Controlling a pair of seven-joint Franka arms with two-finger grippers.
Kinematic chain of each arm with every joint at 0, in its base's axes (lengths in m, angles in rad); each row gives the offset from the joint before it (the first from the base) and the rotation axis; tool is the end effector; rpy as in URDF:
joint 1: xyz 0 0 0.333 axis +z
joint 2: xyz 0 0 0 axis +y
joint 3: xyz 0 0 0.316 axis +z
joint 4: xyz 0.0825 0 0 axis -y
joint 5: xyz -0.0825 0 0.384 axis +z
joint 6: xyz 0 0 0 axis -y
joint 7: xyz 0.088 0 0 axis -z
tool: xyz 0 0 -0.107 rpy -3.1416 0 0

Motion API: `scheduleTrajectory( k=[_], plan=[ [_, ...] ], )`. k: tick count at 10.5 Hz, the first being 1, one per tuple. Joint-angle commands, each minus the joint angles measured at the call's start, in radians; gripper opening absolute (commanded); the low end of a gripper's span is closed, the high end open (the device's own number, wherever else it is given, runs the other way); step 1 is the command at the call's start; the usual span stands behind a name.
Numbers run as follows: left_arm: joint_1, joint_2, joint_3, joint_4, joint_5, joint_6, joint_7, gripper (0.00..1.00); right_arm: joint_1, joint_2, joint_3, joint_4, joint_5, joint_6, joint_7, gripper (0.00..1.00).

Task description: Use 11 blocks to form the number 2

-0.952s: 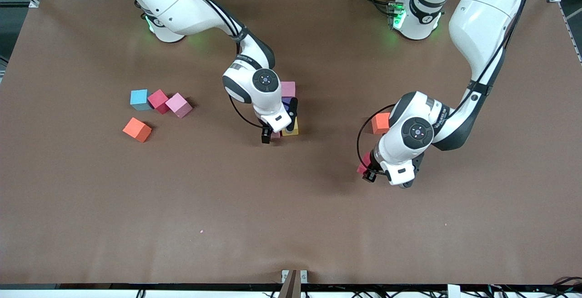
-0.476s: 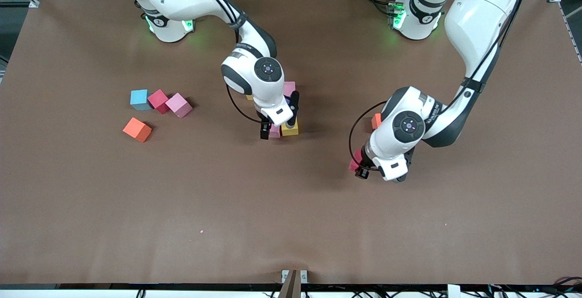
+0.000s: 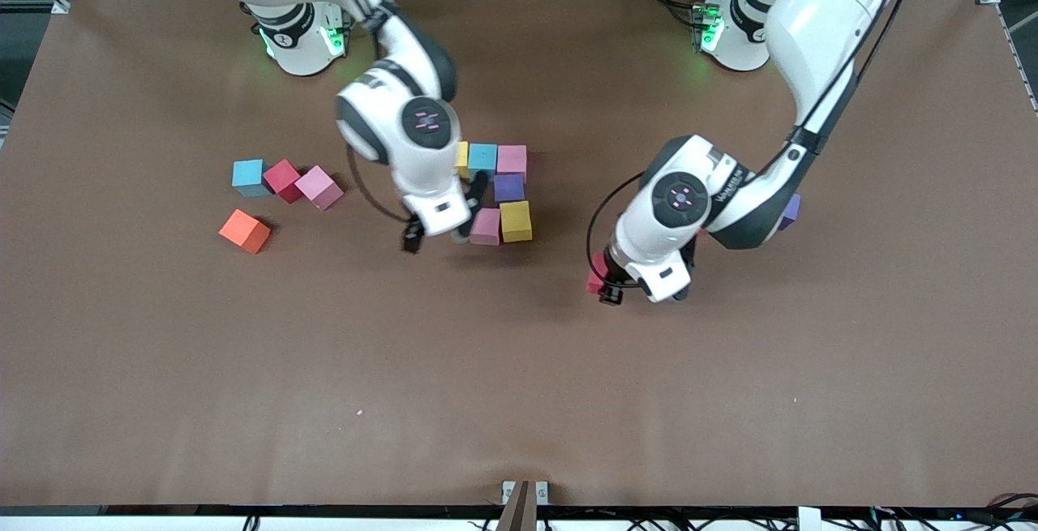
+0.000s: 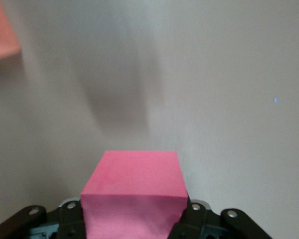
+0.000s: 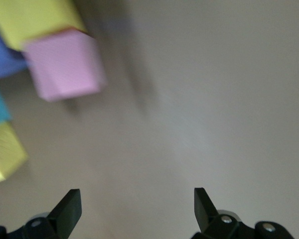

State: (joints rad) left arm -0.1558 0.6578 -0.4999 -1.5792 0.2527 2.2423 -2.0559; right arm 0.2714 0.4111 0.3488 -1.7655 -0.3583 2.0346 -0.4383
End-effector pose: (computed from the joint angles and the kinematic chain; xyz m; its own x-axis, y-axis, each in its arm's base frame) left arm 0.5933 -0.3790 0.2973 0.2168 0.9687 -0.1210 0.9761 -0.2131 0.0428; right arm 0.5408 0.3402 0.3349 0.3475 0.9207 -0.1778 0.9372 -0.3353 0.0956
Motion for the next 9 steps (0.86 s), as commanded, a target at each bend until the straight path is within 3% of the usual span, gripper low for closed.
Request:
scheduleTrajectory(
  k=[1, 4, 7, 9],
  plan=[
    [-0.077, -0.006, 0.008, 0.004, -0.004, -0.006, -0.148, 0.51, -0.128, -0.098, 0.012, -0.042, 0.015, -0.008, -0.005, 1.0],
    [-0.212, 0.064, 0.027, 0.109, -0.004, -0.006, -0.301, 0.51, -0.284, -0.142, -0.056, -0.116, 0.016, 0.033, -0.132, 1.0],
    [-0.35, 0.12, 0.085, 0.215, -0.009, -0.006, -0.433, 0.51, -0.398, -0.219, -0.053, -0.348, 0.019, 0.252, -0.138, 1.0],
    [-0.439, 0.178, 0.132, 0.293, -0.024, -0.006, -0.452, 0.51, -0.441, -0.273, -0.05, -0.426, 0.195, 0.257, -0.164, 1.0]
  ],
)
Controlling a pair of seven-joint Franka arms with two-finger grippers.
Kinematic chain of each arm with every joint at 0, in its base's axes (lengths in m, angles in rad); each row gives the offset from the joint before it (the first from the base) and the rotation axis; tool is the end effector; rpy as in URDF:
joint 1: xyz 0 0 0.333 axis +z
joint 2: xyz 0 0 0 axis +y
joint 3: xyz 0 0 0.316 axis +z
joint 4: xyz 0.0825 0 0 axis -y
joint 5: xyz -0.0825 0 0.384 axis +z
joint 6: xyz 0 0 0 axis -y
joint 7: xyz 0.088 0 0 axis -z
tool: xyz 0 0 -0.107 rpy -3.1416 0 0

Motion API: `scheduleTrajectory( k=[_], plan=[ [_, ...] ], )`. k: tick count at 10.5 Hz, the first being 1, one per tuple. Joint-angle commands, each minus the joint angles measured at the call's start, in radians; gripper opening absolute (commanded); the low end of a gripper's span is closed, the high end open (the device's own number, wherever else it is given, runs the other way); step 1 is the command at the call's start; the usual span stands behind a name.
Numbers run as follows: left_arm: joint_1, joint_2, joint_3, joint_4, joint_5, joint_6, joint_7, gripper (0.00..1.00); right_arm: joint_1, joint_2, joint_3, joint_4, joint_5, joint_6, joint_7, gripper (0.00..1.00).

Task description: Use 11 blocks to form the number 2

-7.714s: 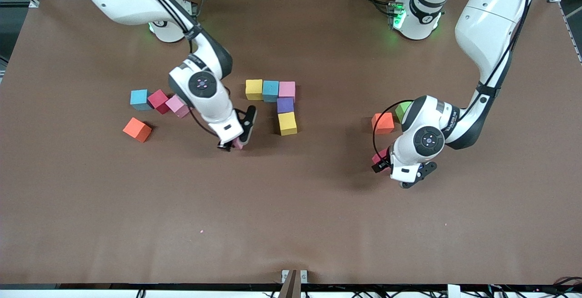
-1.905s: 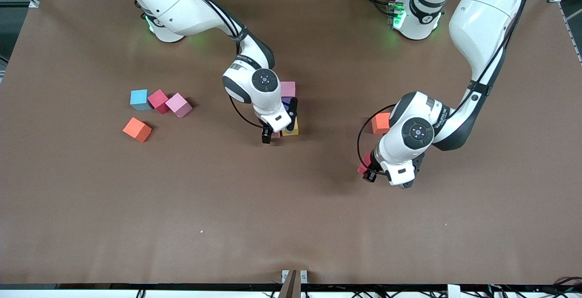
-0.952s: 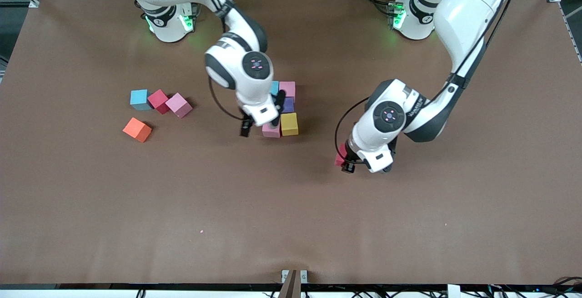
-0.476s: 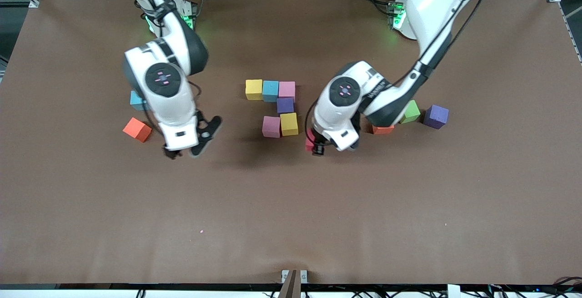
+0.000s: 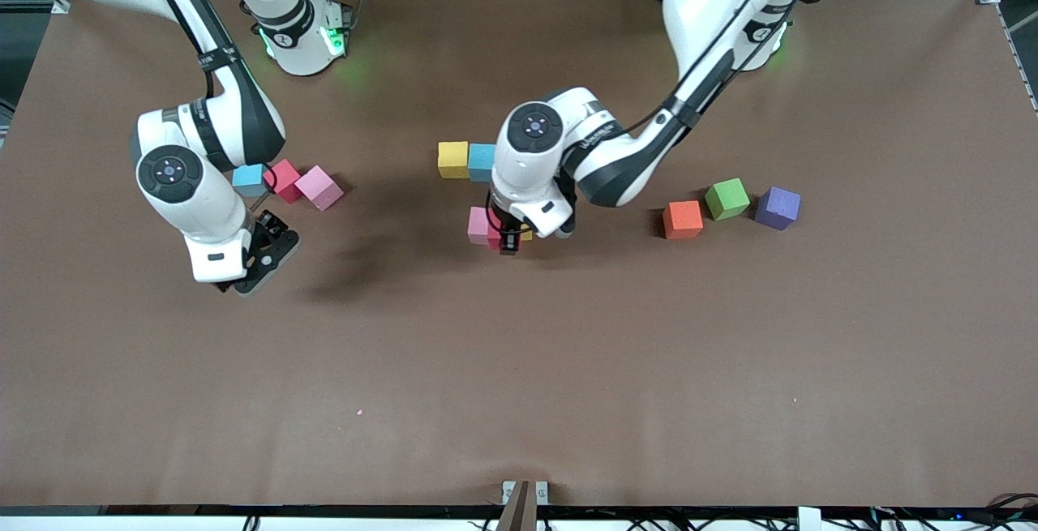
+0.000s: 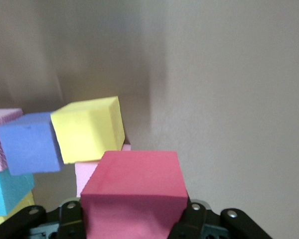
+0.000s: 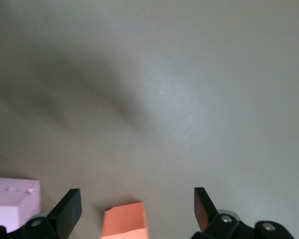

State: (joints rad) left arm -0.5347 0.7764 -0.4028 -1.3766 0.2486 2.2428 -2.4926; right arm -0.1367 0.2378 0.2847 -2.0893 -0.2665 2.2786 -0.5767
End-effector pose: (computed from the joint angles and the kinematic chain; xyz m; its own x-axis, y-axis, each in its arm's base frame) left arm 0.5005 -0.5538 0.2911 0.0333 0.9866 -0.1596 0.9988 -0.0270 0.0416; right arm 0.5691 0.0754 0.3116 0.6249 0.7732 -0.1077 0.7807 -0.6193 0.0838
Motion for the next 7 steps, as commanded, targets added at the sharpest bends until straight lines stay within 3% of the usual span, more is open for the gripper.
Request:
scheduleTrajectory(
  k=[1, 4, 7],
  plan=[
    [-0.085, 0.076, 0.036, 0.112, -0.02, -0.002, -0.032, 0.51, -0.035, -0.129, 0.016, -0.156, 0.14, 0.041, -0.047, 1.0],
    [-0.139, 0.084, 0.056, 0.117, -0.02, 0.033, -0.075, 0.51, -0.038, -0.218, 0.013, -0.352, 0.145, 0.192, -0.048, 1.0],
    [-0.194, 0.122, 0.077, 0.148, -0.02, 0.055, -0.087, 0.51, -0.006, -0.178, 0.028, -0.451, 0.145, 0.324, -0.055, 1.0]
  ],
)
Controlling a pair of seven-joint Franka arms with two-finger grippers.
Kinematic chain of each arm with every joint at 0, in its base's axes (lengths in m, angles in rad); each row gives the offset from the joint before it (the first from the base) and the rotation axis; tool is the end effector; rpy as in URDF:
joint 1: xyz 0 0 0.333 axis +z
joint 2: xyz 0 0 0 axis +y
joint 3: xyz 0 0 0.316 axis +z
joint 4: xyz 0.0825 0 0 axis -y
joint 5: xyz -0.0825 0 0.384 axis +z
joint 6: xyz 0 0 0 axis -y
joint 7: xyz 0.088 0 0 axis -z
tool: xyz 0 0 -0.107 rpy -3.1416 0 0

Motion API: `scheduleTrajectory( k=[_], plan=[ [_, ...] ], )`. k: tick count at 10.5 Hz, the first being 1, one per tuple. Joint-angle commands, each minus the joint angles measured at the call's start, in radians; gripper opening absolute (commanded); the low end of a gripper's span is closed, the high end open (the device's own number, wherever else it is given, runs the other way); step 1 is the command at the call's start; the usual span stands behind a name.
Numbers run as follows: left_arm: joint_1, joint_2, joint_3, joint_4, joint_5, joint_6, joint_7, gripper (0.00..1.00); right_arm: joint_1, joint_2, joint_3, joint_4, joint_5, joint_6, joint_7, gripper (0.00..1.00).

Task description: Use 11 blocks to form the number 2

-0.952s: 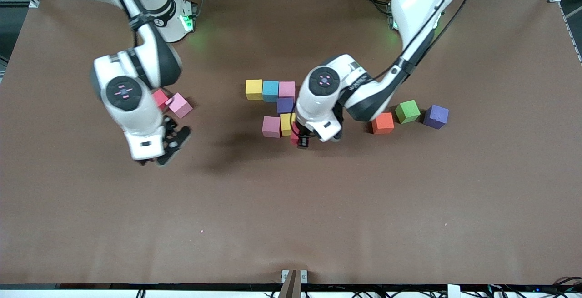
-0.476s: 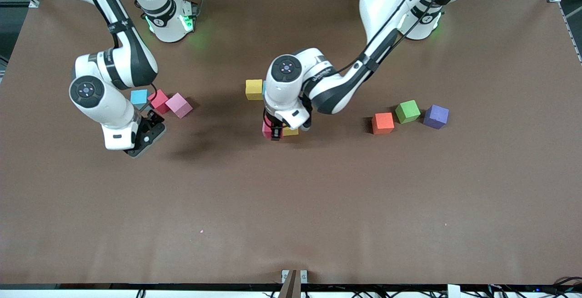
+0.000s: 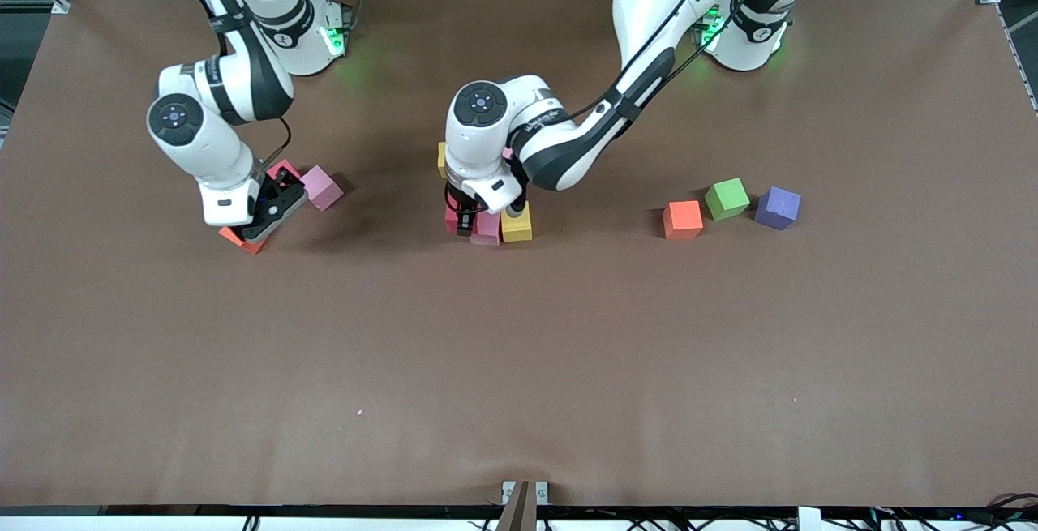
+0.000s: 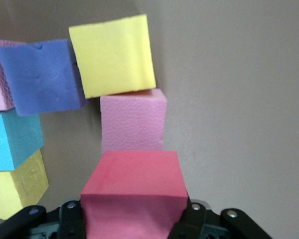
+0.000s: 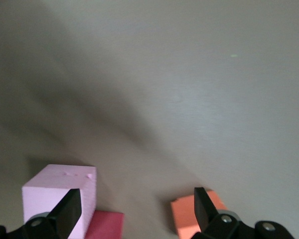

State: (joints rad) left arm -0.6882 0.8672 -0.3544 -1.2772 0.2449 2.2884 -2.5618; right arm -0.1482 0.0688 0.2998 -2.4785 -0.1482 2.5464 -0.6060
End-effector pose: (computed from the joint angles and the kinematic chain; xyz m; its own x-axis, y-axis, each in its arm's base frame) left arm 0.4530 -0.6190 0.2680 0.0570 0.9794 -0.1937 0.9972 -0.0462 0.0595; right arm 0.4695 0.0747 0.2650 0.6378 0.7694 -0.0362 0.7700 -0.6359 0.0515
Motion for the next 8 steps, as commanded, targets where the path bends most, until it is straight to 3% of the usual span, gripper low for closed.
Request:
scheduleTrajectory(
  k=[1, 8],
  plan=[
    [-0.056, 0.044, 0.044, 0.055, -0.016, 0.023, -0.033, 0.51, 0.002, 0.003, 0.013, -0.088, 0.027, 0.09, -0.024, 1.0],
    [-0.102, 0.105, 0.061, 0.111, -0.016, 0.052, -0.047, 0.51, 0.002, 0.025, 0.05, -0.106, 0.088, 0.014, -0.018, 1.0]
  ],
)
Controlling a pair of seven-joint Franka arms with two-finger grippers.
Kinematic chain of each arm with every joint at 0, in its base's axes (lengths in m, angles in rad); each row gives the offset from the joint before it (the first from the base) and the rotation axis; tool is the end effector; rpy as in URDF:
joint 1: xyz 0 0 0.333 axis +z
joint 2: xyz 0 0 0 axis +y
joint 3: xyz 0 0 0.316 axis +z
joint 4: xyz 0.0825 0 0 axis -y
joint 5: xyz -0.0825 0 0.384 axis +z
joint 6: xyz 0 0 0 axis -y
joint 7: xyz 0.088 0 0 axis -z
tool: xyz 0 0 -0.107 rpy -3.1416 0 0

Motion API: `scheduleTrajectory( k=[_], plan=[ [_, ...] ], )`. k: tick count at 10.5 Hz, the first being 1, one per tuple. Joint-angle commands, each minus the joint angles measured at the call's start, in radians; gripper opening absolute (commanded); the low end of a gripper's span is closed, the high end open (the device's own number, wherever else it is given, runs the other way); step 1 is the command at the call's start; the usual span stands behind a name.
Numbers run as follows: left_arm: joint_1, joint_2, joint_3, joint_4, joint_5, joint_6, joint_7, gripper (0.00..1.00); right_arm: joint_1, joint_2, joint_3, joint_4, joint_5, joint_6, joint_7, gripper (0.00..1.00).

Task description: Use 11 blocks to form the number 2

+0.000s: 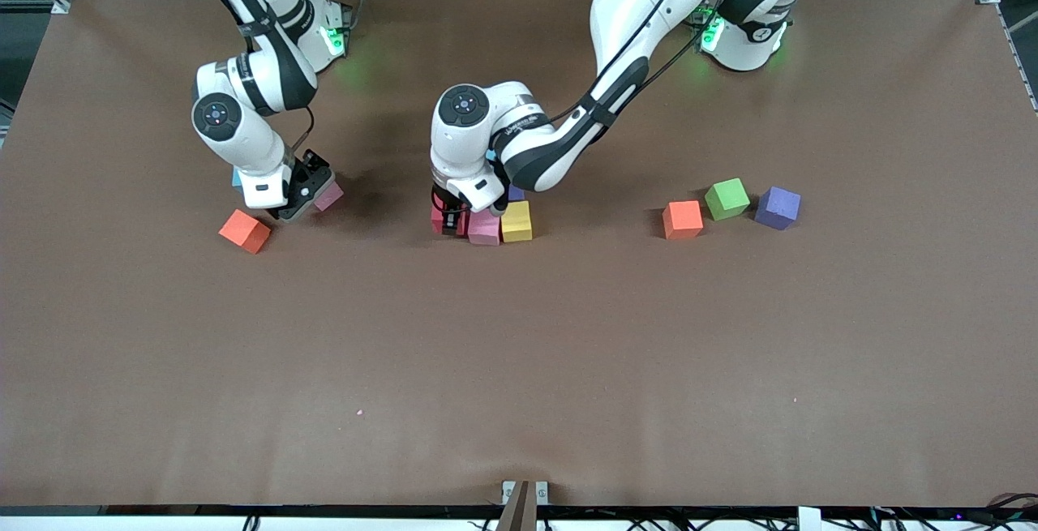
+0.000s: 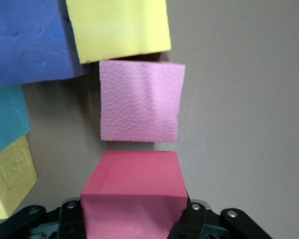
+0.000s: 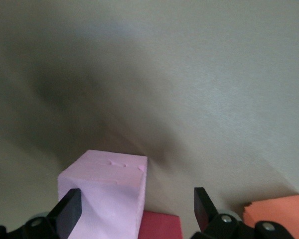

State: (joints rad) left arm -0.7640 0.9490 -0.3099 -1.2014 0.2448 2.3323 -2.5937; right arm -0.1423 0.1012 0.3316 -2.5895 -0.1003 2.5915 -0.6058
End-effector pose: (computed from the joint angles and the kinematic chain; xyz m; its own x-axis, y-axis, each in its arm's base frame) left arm 0.4388 -0.6452 0.2399 0.0568 0.9759 -0.2108 0.9959 -0.0406 0.0805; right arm 0.4244 0.0865 0.2166 0.6313 0.7711 -0.0826 0.7708 -0.6356 -0.0434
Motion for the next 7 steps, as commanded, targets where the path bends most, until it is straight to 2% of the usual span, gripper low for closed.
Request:
scheduleTrajectory(
  k=[1, 3, 7],
  plan=[
    [-0.028, 0.027, 0.018, 0.036, -0.016, 0.013, -0.017, 0.51, -0.003, -0.015, 0.018, 0.021, 0.041, -0.057, -0.02, 1.0],
    [-0.031, 0.031, 0.032, 0.036, -0.016, 0.019, -0.006, 0.52, -0.003, -0.026, 0.018, 0.078, 0.041, -0.172, -0.022, 1.0],
    [-0.034, 0.051, 0.043, 0.034, -0.015, 0.051, -0.006, 0.55, -0.002, -0.023, 0.026, 0.06, 0.071, -0.168, -0.023, 1.0]
  ],
)
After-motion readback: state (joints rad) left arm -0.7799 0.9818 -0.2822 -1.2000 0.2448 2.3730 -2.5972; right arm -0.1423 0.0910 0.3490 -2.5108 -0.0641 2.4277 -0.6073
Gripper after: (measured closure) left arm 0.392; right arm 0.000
